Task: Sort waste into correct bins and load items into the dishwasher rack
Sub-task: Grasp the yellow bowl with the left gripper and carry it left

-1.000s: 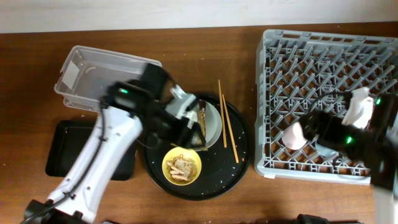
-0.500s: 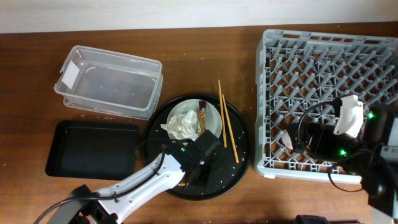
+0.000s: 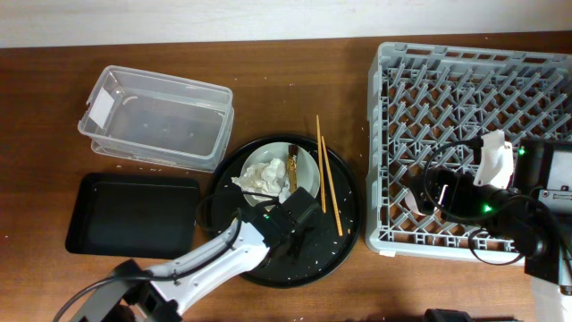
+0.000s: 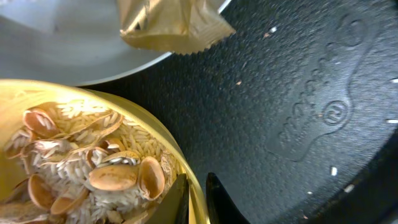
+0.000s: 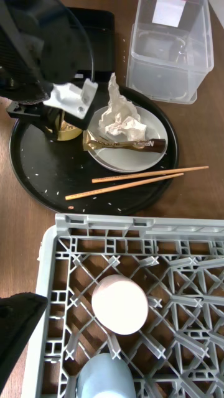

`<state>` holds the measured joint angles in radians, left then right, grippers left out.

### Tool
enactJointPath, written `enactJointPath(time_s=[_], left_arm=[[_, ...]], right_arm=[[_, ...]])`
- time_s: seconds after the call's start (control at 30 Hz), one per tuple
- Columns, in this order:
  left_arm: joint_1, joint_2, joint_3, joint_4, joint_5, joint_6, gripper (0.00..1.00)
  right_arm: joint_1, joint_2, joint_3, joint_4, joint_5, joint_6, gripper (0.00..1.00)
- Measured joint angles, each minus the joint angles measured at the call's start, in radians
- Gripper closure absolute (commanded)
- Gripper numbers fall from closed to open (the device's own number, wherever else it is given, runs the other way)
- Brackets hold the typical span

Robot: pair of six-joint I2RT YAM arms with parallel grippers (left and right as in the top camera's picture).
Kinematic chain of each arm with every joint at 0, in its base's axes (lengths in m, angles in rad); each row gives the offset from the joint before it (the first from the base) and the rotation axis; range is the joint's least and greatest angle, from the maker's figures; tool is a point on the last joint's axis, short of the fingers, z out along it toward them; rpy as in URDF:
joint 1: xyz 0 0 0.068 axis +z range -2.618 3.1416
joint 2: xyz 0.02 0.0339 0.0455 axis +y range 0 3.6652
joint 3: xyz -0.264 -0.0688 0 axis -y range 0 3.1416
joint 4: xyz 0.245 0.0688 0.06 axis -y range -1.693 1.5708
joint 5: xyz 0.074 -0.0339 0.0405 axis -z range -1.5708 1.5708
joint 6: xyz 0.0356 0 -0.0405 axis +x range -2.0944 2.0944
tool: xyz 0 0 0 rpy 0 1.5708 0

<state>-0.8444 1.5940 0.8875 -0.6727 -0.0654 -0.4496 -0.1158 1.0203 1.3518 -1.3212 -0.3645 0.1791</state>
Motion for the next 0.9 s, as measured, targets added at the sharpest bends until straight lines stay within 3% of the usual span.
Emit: enactJointPath(time_s=[0.03, 0.17, 0.3, 0.4, 0.47, 0.53, 0.63, 0.77, 0.9], left_arm=[[0.000, 0.007, 0.000, 0.002, -0.003, 0.000, 1.00], [-0.001, 0.005, 0.008, -0.027, -0.030, 0.005, 1.00], [0.019, -0.026, 0.070, -0.208, -0.014, -0.008, 1.00], [0.108, -0.170, 0.080, -0.319, 0.017, -0.019, 0.99], [0.231, -0.316, 0.095, -0.344, 0.042, -0.010, 0.99], [0.471, -0.451, 0.117, -0.353, 0.172, 0.056, 0.99], [0.832, -0.488, 0.119, -0.372, 0.401, 0.209, 0.99], [1.181, -0.370, 0.119, -0.399, 0.735, 0.441, 1.00], [1.326, -0.107, 0.118, -0.398, 1.060, 0.673, 1.00]], right_arm=[[0.000, 0.000, 0.000, 0.000, 0.000, 0.000, 0.02], [0.000, 0.000, 0.000, 0.000, 0.000, 0.000, 0.02], [0.000, 0.000, 0.000, -0.002, 0.000, 0.000, 0.02], [0.000, 0.000, 0.000, -0.003, 0.000, 0.000, 0.02], [0.000, 0.000, 0.000, -0.004, 0.000, 0.001, 0.02], [0.000, 0.000, 0.000, -0.003, 0.000, 0.000, 0.02], [0.000, 0.000, 0.000, -0.004, 0.000, 0.001, 0.02], [0.000, 0.000, 0.000, -0.003, 0.000, 0.000, 0.02], [0.000, 0.000, 0.000, -0.007, 0.000, 0.000, 0.01]])
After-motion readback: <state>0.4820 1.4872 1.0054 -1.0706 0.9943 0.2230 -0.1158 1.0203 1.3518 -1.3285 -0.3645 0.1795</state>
